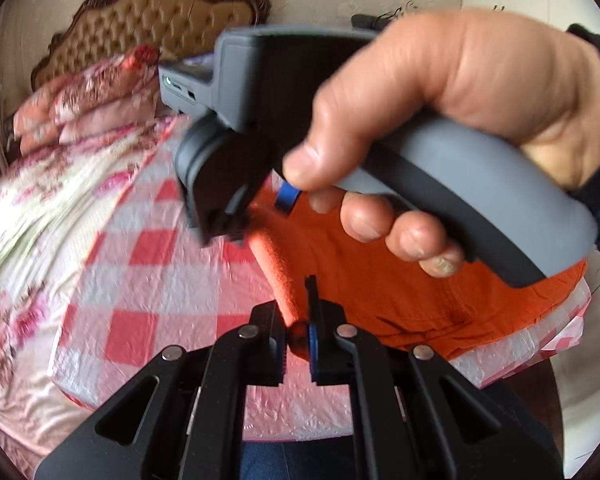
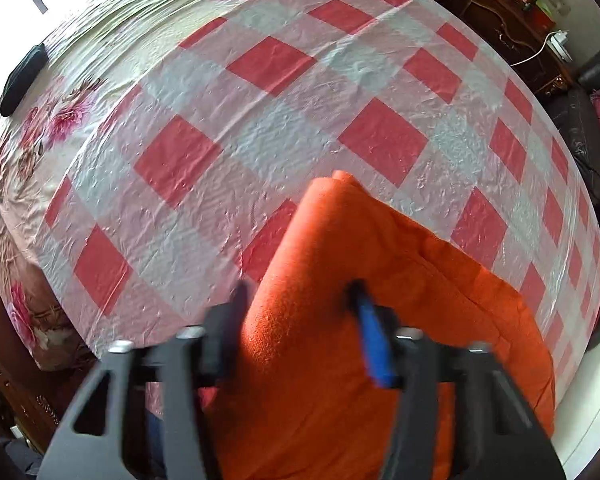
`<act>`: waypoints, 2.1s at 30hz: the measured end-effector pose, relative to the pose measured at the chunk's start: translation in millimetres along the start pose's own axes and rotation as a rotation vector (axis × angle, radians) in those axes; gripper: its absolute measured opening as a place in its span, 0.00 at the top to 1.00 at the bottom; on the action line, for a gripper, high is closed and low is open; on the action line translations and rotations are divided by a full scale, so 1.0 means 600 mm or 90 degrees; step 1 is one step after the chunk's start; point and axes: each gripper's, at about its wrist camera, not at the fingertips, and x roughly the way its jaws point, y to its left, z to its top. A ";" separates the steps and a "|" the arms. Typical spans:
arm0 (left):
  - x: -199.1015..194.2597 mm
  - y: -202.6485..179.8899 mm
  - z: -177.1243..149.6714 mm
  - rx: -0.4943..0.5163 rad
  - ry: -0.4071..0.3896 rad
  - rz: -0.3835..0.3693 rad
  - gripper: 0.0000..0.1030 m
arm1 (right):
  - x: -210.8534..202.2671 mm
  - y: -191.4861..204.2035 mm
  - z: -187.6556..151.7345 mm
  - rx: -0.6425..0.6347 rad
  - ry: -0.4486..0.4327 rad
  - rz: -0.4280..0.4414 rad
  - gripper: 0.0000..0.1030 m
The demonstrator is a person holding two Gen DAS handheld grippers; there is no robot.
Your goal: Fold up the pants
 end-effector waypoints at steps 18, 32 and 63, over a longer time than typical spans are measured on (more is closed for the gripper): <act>-0.122 -0.301 0.137 0.212 -0.158 -0.114 0.93 | -0.262 -0.394 -0.222 0.278 -0.265 0.319 0.85; 0.092 -0.721 -0.093 0.533 -0.147 0.003 0.86 | 0.002 -0.673 -0.520 0.472 -0.190 0.312 0.74; 0.061 -0.820 -0.095 0.617 -0.237 0.015 0.93 | -0.070 -0.692 -0.589 0.415 -0.260 0.250 0.95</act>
